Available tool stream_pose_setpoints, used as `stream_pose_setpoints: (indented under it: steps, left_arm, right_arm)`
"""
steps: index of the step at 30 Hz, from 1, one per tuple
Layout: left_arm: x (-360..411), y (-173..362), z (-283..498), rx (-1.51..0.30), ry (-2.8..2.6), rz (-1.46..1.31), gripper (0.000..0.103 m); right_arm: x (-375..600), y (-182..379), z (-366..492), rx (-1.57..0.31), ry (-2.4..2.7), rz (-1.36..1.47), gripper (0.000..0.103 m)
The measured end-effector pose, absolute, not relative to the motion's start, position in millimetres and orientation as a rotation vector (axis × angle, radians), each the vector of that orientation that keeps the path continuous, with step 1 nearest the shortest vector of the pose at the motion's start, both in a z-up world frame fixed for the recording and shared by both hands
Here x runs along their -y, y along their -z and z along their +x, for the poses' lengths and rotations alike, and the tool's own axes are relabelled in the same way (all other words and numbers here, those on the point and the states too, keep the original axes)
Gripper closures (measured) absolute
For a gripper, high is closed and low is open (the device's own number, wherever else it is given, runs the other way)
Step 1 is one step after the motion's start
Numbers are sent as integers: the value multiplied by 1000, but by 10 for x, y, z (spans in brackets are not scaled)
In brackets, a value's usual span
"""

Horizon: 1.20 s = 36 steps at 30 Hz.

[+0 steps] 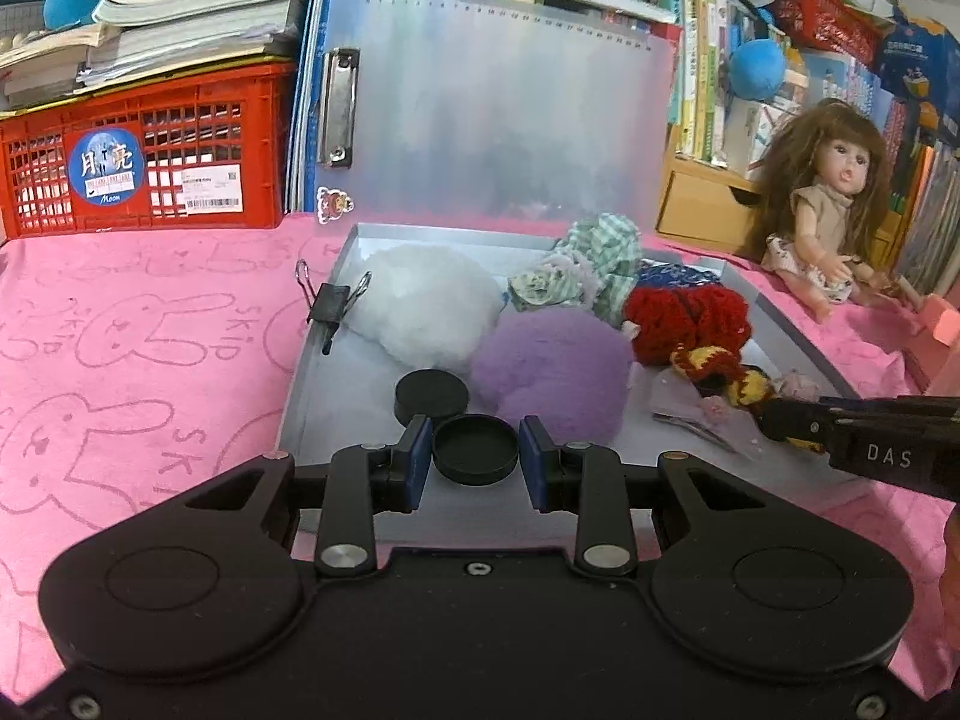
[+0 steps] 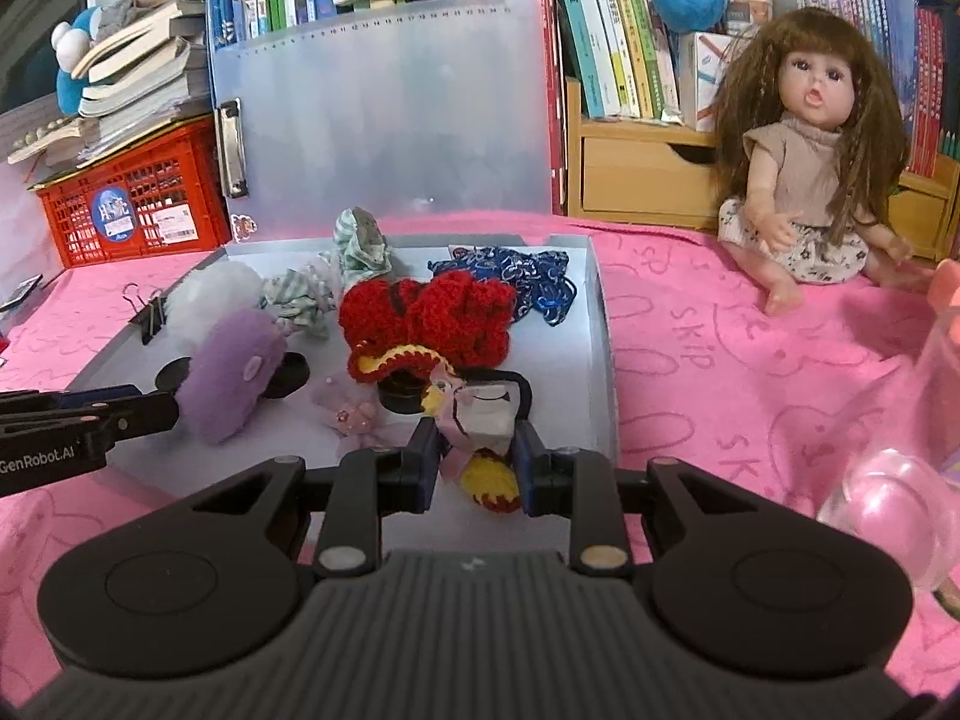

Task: Organize objects
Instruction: 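Lower the paper and puck into the box and open both tools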

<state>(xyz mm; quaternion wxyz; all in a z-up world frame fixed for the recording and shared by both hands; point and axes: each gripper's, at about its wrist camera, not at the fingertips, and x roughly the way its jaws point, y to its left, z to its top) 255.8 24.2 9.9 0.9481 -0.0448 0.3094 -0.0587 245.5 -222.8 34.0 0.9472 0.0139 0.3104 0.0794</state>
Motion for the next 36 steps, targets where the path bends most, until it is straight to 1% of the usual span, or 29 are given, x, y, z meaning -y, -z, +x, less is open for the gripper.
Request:
stream_pose_setpoints:
  steps: [16, 32, 35, 36]
  left_arm:
    - [-91, -9, 2973, -638, 102, -86, 73]
    - [25, -15, 3077, -641, 106, -61, 73]
    - [37, -21, 3058, -642, 112, -60, 69]
    - [42, -23, 3048, -641, 117, -60, 66]
  right_arm:
    - [2159, -276, 2754, -639, -151, -9, 74]
    - [2186, -272, 2807, -644, -163, -4, 72]
    - [2215, -279, 2780, -639, -176, 11, 68]
    - [2230, -284, 2773, -637, -181, 22, 68]
